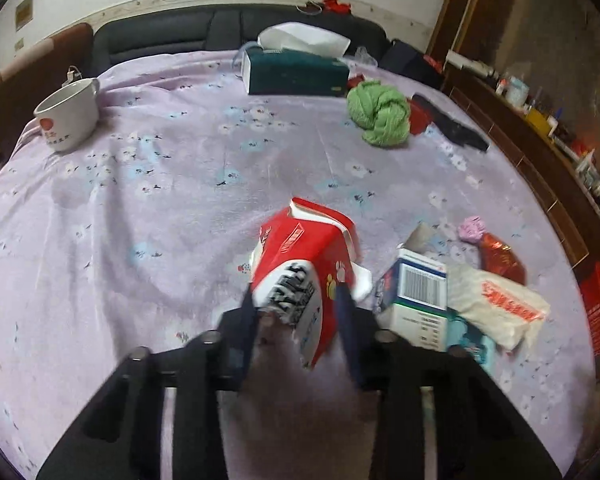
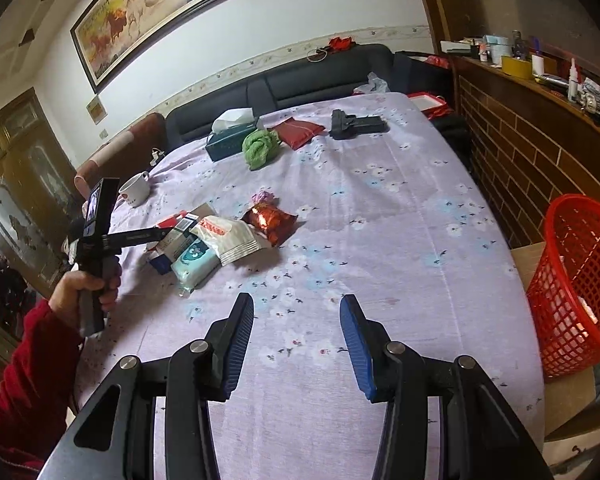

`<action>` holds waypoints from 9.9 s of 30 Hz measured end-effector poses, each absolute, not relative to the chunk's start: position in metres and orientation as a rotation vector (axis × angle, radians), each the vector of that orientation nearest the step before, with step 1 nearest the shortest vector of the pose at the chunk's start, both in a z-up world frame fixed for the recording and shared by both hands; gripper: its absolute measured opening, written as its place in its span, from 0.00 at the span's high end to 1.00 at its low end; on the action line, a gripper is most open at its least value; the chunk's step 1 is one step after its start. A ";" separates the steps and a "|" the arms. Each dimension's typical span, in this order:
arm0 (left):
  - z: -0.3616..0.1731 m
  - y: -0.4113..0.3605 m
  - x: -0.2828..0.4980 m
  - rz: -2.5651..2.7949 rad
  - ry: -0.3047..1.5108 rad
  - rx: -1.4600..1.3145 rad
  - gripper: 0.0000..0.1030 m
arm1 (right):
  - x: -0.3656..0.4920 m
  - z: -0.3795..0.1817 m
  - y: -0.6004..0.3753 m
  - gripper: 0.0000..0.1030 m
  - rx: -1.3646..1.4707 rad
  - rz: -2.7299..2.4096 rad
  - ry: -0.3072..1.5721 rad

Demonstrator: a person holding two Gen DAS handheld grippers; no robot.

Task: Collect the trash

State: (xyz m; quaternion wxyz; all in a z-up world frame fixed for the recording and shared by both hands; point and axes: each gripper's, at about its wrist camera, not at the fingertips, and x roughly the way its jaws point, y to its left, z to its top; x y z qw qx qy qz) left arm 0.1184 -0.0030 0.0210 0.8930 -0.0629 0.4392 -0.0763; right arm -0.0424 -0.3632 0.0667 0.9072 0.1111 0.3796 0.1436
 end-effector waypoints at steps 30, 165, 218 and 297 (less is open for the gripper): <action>0.042 0.007 -0.019 -0.224 0.759 -0.206 0.83 | 0.108 0.024 -0.220 0.44 0.019 0.455 0.917; 0.067 -0.102 -0.136 -0.189 0.537 0.010 0.78 | -0.105 0.059 -0.297 0.58 0.259 0.258 0.580; 0.120 -0.398 -0.045 -0.793 0.730 0.081 0.77 | -0.144 0.089 -0.590 0.58 0.556 -0.173 0.463; 0.028 -0.026 0.106 -0.139 0.824 -0.212 0.66 | 0.052 0.054 -0.328 0.36 0.250 0.357 0.848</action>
